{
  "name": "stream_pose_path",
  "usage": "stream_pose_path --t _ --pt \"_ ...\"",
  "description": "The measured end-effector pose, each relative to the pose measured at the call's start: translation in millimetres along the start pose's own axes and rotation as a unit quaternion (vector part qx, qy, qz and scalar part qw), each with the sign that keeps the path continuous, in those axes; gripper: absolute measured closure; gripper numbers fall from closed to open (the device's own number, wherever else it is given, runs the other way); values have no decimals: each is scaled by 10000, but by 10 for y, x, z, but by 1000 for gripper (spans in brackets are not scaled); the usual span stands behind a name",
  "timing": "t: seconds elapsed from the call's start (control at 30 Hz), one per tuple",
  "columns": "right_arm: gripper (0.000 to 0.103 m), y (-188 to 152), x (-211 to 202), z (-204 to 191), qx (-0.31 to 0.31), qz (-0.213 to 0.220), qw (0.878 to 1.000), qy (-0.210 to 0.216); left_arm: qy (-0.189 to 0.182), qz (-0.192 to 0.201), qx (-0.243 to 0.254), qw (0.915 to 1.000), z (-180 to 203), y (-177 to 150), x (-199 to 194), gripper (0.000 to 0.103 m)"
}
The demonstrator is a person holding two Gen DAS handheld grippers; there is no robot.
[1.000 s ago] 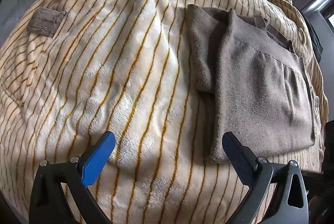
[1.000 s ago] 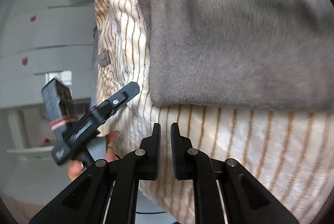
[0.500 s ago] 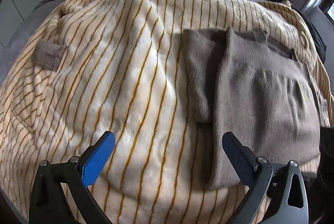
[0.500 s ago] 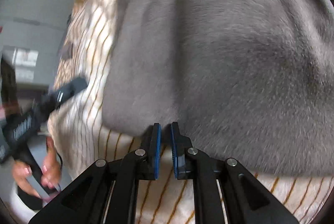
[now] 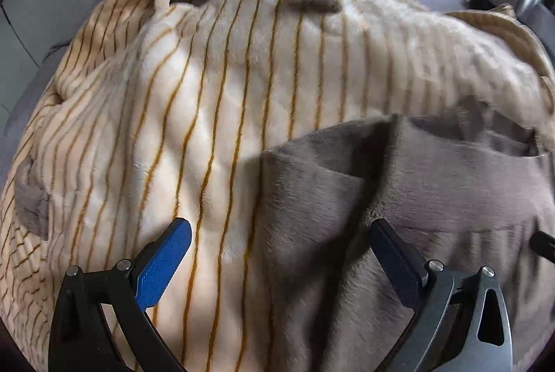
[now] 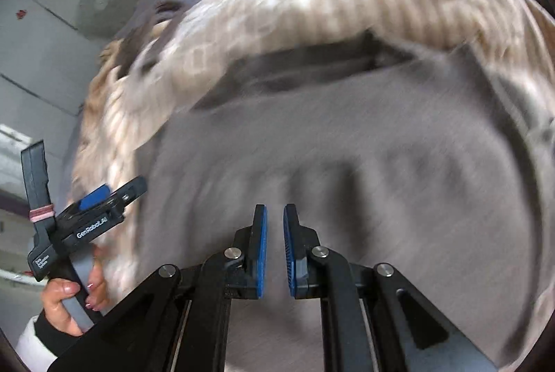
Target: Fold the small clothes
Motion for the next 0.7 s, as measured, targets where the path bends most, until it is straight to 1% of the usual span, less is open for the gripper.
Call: stream_pose_path --t 0.03,0.07,0.1,0.17,0.23,0.4,0.47,0.53,0.6,0.63,0.7 --pt "90 25 52 104 27 -64 9999 -121 -13 -19 26 10000 -11 -10 40 0" --pt "91 21 86 73 63 -106 9998 -147 -42 -2 53 10000 -17 -13 57 0" --pt "94 3 97 118 124 -152 9998 -58 -53 33 82 9999 -22 -14 59 0" --pt "94 -54 125 226 195 -140 9996 162 -50 47 184 9998 -21 -12 47 0" --pt "94 -45 113 258 219 -111 9994 254 -38 3 236 9997 -15 -16 10 0" --pt "93 -56 10 236 231 -118 9994 217 68 -40 308 9995 -18 -66 -140 0" --pt "93 -92 -56 232 259 -98 9993 235 48 -58 279 9996 -47 -90 -196 0" --pt "81 -146 -120 251 342 -92 9990 268 -3 -92 229 9997 -77 -127 -245 0" --pt "50 -213 -167 266 389 -101 9987 308 -16 -95 208 9997 -96 -160 -282 0" --pt "47 -237 -183 258 377 -95 9988 306 -23 -98 210 9997 -97 -176 -298 0" --pt "47 -285 -193 219 324 -118 9991 265 -41 -110 220 9997 -94 -211 -332 0"
Point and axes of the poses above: each gripper's, at about its wrist camera, not at the fingertips, and x roughly the way its jaws point, z to its right, y to its top, the point moved 2 cm from there along x, roughly the way its jaws point, and after that the axes turned 3 degrees about -z, right-handed, at the moved point
